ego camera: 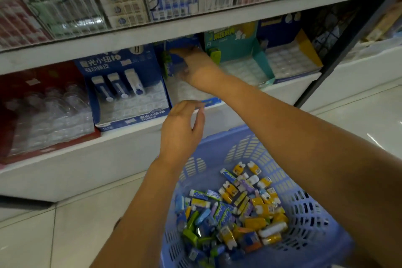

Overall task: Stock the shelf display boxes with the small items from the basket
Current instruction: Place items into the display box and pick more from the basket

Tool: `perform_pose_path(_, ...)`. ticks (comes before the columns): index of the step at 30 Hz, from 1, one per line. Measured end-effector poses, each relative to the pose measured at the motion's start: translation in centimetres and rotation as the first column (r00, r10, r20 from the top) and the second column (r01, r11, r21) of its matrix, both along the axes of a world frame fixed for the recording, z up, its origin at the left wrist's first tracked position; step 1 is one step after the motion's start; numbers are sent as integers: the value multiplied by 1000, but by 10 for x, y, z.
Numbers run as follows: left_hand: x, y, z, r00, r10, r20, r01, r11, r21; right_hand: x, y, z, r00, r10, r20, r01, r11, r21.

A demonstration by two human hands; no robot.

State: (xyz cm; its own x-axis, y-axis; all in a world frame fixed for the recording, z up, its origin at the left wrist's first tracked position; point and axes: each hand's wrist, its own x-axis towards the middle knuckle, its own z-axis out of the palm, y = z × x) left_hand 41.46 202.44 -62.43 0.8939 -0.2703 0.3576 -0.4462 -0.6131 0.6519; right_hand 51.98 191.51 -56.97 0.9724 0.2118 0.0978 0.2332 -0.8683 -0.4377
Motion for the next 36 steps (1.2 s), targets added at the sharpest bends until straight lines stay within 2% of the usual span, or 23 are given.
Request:
perform_pose_path(2,-13,-4,-12,1000,7,-11,-7,1000,-13,-32,-20,-2,1000,-17,-17,20,970,243)
perform_pose_path(4,-23,-12,-33,984,-36,-174,63,987,151,-76,-43,-14,981,37,-190,30,941,338)
perform_pose_path(6,-34,-16,-62,910,-52,-412,209,915,346,-116,-62,-38,909,90,-408,6,974,228)
perform_pose_path(8,-51,-10,-94,779,-2,-627,390,784,483,-147,-78,-77,822,93,-562,-90,995,34)
perform_pose_path(11,-83,3,-138,507,38,-861,638,656,404,-180,-92,-141,679,67,-731,-219,969,-115)
perform_pose_path(12,-92,5,-149,450,48,-892,691,614,382,-187,-94,-162,640,43,-767,-246,958,-151)
perform_pose_path(14,-105,7,-167,395,79,-915,761,530,374,-198,-97,-196,587,42,-808,-305,936,-173)
perform_pose_path(17,-114,9,-178,379,107,-919,804,453,384,-204,-95,-226,559,86,-825,-396,902,-175)
perform_pose_path(20,-110,11,-181,400,107,-910,822,397,408,-206,-91,-244,583,109,-805,-500,829,-250)
perform_pose_path(24,-100,13,-182,438,76,-896,826,360,434,-198,-83,-256,617,85,-782,-587,712,-385)
perform_pose_path(28,-90,17,-181,435,49,-899,822,387,419,-189,-80,-259,612,132,-779,-680,590,-434)
perform_pose_path(33,-83,14,-181,433,25,-901,832,374,410,-185,-90,-259,577,141,-805,-687,616,-385)
perform_pose_path(34,-82,14,-182,433,22,-901,828,385,407,-183,-93,-258,582,136,-801,-657,659,-365)
perform_pose_path(36,-80,15,-185,431,16,-902,808,439,394,-180,-98,-254,618,98,-780,-491,823,-285)
